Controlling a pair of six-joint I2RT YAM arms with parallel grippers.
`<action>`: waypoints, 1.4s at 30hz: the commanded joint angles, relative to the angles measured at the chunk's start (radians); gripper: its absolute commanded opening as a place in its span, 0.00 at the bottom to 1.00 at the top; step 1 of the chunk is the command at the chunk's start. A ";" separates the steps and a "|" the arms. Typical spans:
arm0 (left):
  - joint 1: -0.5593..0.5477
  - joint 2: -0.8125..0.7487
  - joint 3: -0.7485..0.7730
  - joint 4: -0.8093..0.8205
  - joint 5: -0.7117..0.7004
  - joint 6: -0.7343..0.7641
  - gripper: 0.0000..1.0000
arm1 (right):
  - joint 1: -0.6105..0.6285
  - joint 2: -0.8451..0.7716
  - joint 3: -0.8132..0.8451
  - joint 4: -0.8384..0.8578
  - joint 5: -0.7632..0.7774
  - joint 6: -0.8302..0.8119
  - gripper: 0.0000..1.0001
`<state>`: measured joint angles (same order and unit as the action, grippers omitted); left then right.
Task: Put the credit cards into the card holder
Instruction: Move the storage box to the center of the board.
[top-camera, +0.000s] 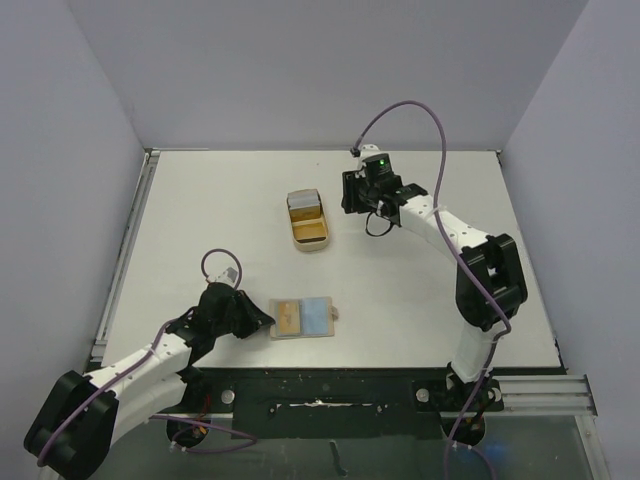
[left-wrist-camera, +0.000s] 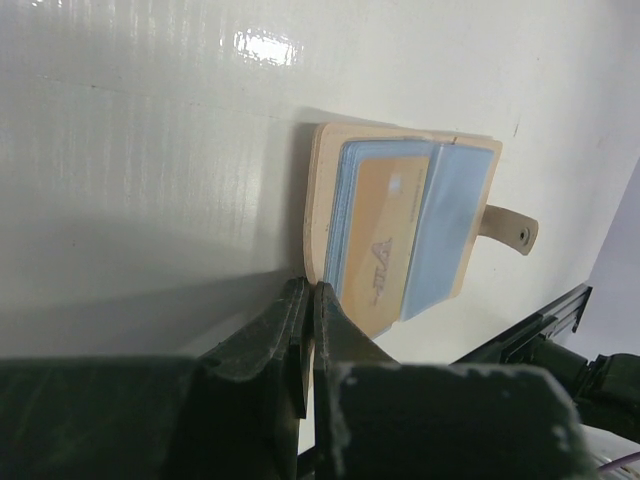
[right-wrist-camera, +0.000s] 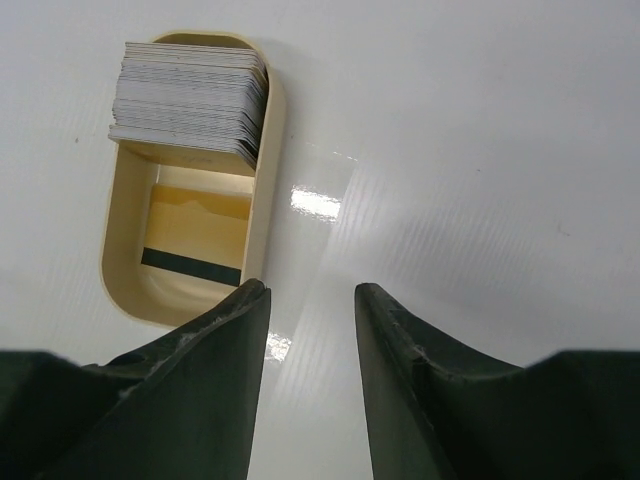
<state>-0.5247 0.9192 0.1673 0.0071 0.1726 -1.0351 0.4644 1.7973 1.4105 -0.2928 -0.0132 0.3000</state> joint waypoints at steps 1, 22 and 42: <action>-0.006 -0.022 0.018 0.029 0.020 0.011 0.01 | 0.010 0.068 0.080 0.018 -0.070 -0.001 0.40; -0.004 -0.019 -0.009 0.078 0.045 0.013 0.00 | 0.036 0.313 0.203 0.123 -0.112 0.224 0.37; -0.003 -0.023 -0.030 0.094 0.042 0.009 0.00 | 0.049 0.371 0.273 -0.081 0.087 0.419 0.20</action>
<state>-0.5247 0.9031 0.1394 0.0429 0.1993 -1.0351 0.5190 2.1841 1.6627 -0.3195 0.0074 0.6739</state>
